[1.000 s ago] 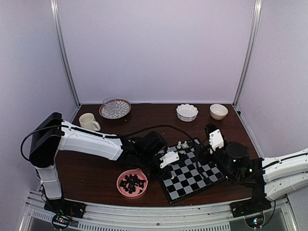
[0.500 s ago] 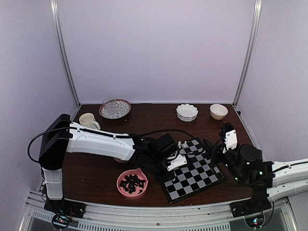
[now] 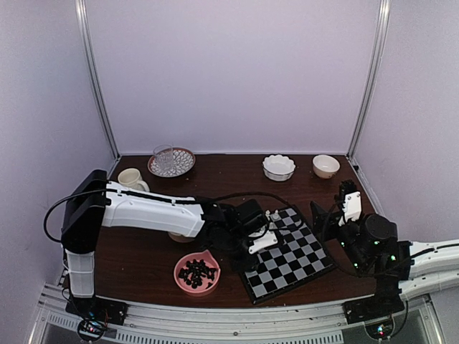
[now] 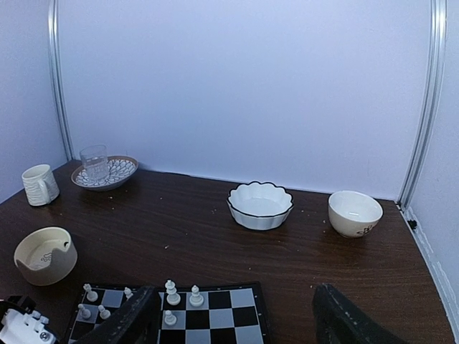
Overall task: Set up the chess pieces on the board
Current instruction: Place the pawn on the chessboard, then pick up the pawn from the chessboard.
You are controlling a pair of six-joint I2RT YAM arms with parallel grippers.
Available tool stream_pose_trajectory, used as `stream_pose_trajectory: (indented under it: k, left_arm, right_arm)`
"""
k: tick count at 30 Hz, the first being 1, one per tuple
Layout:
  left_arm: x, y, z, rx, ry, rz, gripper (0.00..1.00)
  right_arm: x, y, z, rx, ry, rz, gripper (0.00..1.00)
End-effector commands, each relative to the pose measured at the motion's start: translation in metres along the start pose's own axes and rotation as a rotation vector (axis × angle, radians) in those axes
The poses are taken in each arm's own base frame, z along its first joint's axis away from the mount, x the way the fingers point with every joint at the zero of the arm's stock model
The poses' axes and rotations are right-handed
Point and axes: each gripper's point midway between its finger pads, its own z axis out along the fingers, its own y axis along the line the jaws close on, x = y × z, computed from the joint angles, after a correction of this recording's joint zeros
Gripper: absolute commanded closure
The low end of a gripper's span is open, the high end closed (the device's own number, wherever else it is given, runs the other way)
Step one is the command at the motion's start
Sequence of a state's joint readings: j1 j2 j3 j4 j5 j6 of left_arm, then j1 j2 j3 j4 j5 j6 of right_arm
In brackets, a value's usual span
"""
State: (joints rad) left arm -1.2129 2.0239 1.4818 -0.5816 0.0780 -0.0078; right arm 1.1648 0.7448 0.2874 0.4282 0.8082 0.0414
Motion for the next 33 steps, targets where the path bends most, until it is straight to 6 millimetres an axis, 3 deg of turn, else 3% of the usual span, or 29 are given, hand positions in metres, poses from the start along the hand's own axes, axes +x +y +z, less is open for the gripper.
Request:
stream_pose_trajectory:
  k: [1,6,13,16,22,29,32,33]
  left_arm:
    - [-0.01,0.001,-0.007,-0.013,-0.039,-0.029,0.59]
    - [-0.02,0.01,-0.029,-0.012,-0.161,-0.099,0.59]
    - [-0.009,0.065,-0.09,-0.038,-0.433,-0.303,0.61]
    - [0.006,0.094,-0.115,-0.108,-0.524,-0.389,0.61]
    - [0.034,0.127,-0.148,-0.281,-0.609,-0.472,0.61]
    - [0.069,0.161,-0.159,-0.426,-0.606,-0.615,0.6]
    - [0.08,0.171,-0.162,-0.461,-0.602,-0.662,0.6]
    - [0.082,0.172,-0.163,-0.476,-0.602,-0.668,0.6]
  right_arm:
    - [0.001,-0.014,-0.003,0.05,0.0,0.013,0.24]
    - [-0.003,-0.028,-0.011,0.065,0.007,0.051,0.24]
    - [0.006,-0.029,-0.025,-0.008,0.148,0.098,0.24]
    - [0.012,-0.019,-0.025,-0.042,0.24,0.081,0.23]
    - [0.011,0.016,-0.021,-0.137,0.416,0.008,0.22]
    - [0.02,0.06,-0.011,-0.236,0.591,-0.12,0.16]
    - [0.026,0.076,-0.007,-0.287,0.642,-0.205,0.01]
    - [0.029,0.082,-0.006,-0.313,0.653,-0.23,0.01]
